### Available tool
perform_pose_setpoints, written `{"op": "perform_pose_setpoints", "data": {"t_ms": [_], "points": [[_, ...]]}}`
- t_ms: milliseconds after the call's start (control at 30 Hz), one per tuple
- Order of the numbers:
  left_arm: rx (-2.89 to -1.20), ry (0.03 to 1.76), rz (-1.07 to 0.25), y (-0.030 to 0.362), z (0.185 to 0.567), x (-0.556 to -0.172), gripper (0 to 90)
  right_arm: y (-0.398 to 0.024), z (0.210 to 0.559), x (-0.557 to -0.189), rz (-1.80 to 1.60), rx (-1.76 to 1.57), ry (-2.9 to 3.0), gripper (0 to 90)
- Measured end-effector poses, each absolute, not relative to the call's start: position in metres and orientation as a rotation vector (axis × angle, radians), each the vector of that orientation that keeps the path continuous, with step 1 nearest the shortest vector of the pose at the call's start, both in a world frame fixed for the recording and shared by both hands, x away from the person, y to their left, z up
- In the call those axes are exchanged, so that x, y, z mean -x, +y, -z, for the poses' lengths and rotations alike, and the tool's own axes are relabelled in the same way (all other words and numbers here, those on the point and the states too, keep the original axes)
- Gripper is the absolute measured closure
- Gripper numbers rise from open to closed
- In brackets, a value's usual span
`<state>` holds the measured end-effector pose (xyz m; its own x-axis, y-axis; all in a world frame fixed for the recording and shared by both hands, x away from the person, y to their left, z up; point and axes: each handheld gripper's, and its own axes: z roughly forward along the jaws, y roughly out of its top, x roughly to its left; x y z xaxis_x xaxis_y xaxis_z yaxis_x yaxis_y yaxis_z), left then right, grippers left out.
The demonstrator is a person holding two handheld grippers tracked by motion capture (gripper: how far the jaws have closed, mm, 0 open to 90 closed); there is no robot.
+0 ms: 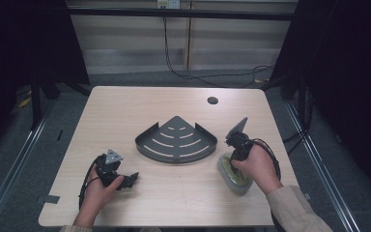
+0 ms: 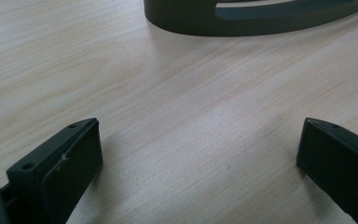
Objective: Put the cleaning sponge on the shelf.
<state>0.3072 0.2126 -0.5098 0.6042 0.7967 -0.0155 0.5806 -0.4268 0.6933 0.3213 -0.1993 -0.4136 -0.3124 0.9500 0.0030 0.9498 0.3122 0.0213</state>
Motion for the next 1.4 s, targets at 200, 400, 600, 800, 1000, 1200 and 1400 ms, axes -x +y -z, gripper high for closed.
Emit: {"op": "perform_pose_setpoints", "data": {"t_ms": [200, 400, 600, 800, 1000, 1200, 1400], "points": [[-2.148, 1.091, -0.413, 0.212, 0.510, -0.307, 0.0, -0.199, 0.402, -0.327, -0.053, -1.822, 2.541, 71.3], [-2.149, 1.089, -0.415, 0.212, 0.510, -0.307, 0.0, -0.199, 0.393, -0.331, -0.064, -1.811, 2.551, 71.3], [-2.149, 1.089, -0.415, 0.212, 0.510, -0.307, 0.0, -0.199, 0.385, -0.338, -0.072, -1.809, 2.561, 71.4], [-2.149, 1.090, -0.415, 0.212, 0.510, -0.307, 0.0, -0.196, 0.378, -0.346, -0.086, -1.808, 2.570, 71.4], [-2.154, 1.087, -0.413, 0.212, 0.510, -0.307, 0.0, -0.189, 0.372, -0.352, -0.087, -1.788, 2.578, 71.4], [-2.151, 1.090, -0.411, 0.212, 0.510, -0.307, 0.0, -0.182, 0.367, -0.359, -0.090, -1.770, 2.586, 71.4], [-2.151, 1.090, -0.411, 0.212, 0.510, -0.307, 0.0, -0.175, 0.362, -0.365, -0.101, -1.752, 2.591, 71.4]]}}
